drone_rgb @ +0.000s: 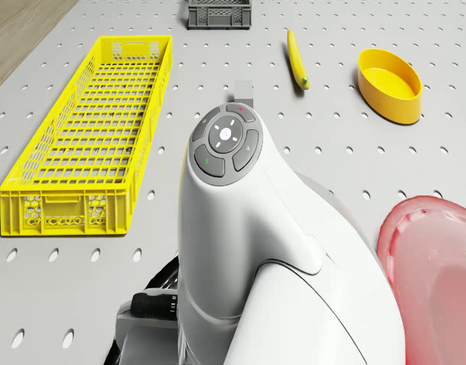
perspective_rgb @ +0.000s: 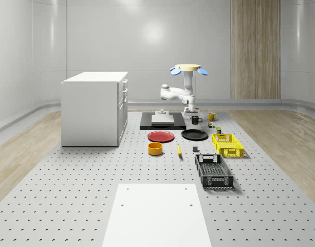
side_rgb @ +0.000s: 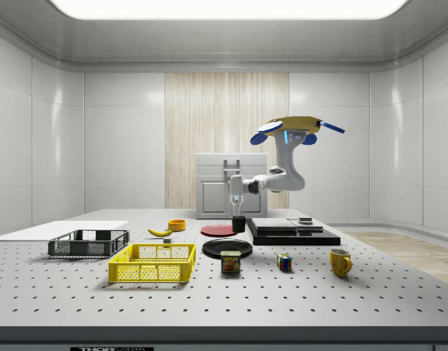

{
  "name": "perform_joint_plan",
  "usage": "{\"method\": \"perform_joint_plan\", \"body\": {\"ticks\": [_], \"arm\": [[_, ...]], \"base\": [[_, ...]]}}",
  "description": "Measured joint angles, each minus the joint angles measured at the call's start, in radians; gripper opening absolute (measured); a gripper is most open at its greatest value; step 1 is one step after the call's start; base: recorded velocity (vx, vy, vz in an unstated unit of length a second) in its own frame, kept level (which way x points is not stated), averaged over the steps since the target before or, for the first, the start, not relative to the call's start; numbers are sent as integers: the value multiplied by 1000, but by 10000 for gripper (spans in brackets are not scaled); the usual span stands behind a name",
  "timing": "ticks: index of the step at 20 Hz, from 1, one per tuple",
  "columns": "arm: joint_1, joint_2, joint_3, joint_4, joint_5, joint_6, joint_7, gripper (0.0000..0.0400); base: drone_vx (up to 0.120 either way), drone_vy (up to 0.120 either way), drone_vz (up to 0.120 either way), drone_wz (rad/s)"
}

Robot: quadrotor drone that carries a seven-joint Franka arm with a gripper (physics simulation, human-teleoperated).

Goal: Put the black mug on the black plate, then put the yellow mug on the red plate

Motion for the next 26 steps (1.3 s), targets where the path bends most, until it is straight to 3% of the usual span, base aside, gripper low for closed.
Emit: {"method": "perform_joint_plan", "body": {"ticks": [4,7,12,15,21,26], "arm": [[10,5,0,3,1,-3,-15,107],[0,4,0,1,-1,-5,33,104],[-61,-9,3,-15,-8,-3,183,103],[-91,-21,-1,-18,-7,10,218,105],[-38,-12,-68,2,-65,29,67,117],[-29,-3,-149,24,-139,51,5,111]], "base": [[120,-110,0,0],[120,0,-53,0],[120,0,0,0],[27,0,0,0],[0,0,0,0],[0,0,0,0]]}}
